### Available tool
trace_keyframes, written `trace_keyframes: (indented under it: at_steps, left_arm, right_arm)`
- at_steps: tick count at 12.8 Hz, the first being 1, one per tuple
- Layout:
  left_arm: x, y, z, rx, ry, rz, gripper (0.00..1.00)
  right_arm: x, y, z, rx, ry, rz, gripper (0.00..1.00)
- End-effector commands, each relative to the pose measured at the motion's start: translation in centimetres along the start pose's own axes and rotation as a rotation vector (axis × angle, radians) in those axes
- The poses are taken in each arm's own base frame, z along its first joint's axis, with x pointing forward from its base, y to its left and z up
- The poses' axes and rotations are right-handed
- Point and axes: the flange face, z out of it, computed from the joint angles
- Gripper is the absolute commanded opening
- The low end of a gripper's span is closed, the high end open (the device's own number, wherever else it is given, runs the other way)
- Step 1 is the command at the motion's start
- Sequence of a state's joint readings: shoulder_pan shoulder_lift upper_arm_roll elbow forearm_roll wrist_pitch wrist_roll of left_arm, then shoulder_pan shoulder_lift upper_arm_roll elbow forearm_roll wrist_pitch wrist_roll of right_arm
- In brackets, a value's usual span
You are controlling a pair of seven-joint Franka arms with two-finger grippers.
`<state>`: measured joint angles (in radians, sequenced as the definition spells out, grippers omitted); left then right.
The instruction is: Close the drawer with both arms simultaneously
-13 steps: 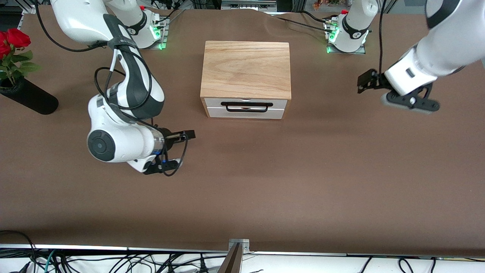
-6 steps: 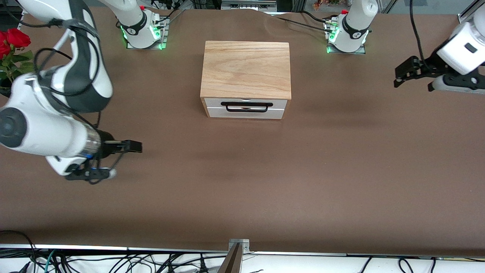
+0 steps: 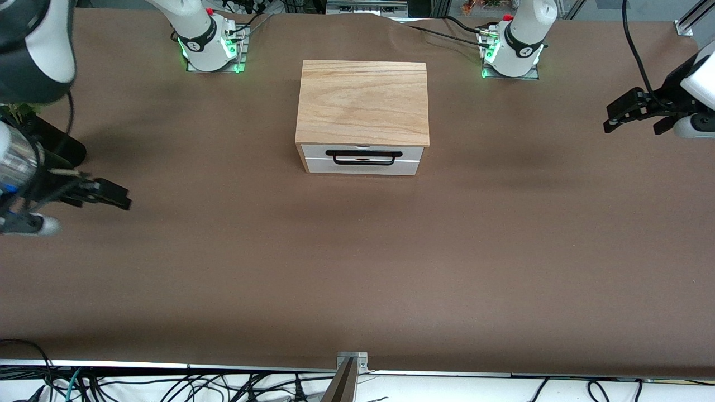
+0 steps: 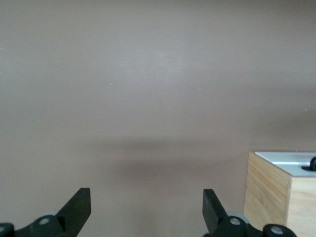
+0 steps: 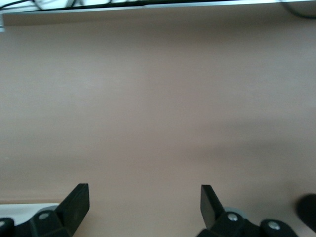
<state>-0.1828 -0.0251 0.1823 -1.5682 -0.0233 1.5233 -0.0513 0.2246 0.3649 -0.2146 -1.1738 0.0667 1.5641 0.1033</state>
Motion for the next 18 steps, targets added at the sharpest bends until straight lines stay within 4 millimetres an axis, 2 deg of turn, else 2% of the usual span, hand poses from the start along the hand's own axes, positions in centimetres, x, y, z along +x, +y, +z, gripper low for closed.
trace_keyframes:
  at_steps: [1,2,4,7,10,11,14,17,18]
  left_arm:
    - [0.3,-1.4,-1.4,0.037,0.016,-0.036,1.0]
    - [0.2,-1.5,-1.1,0.038,0.001,-0.04,1.0]
    - [0.3,-1.8,-0.4,0.039,-0.015,-0.062,1.0]
    - [0.0,-1.4,-0.7,0.011,-0.023,-0.054,1.0]
    - [0.3,-0.6,0.4,0.0,-0.03,-0.03,1.0]
    - [0.4,-0.6,-0.2,-0.005,-0.009,-0.054,1.0]
    - [1.1,-1.0,0.8,-0.011,0.003,-0.075,1.0]
    - [0.9,0.3,2.0,-0.06,-0.043,-0.06,1.0]
    - [1.1,0.5,1.7,-0.121,-0.03,-0.056,1.0]
  right_arm:
    - [-2.6,4.3,-0.8,-0.003,-0.018,0.047,1.0]
    - [-3.6,5.7,-1.1,0.005,-0.023,0.063,1.0]
    - [-5.0,6.3,-1.9,-0.042,-0.013,0.046,1.0]
    - [-5.4,5.4,-2.3,-0.061,-0.015,0.019,1.0]
    - [-5.6,5.6,-2.5,-0.059,-0.016,0.021,1.0]
    - [-5.9,5.6,-2.2,-0.059,-0.037,0.015,1.0]
    - [-6.0,6.5,-2.0,-0.025,-0.056,-0.092,1.0]
    - [-5.6,6.3,-1.5,-0.017,-0.067,-0.092,1.0]
    - [-5.4,6.4,-1.3,-0.017,-0.067,-0.09,1.0]
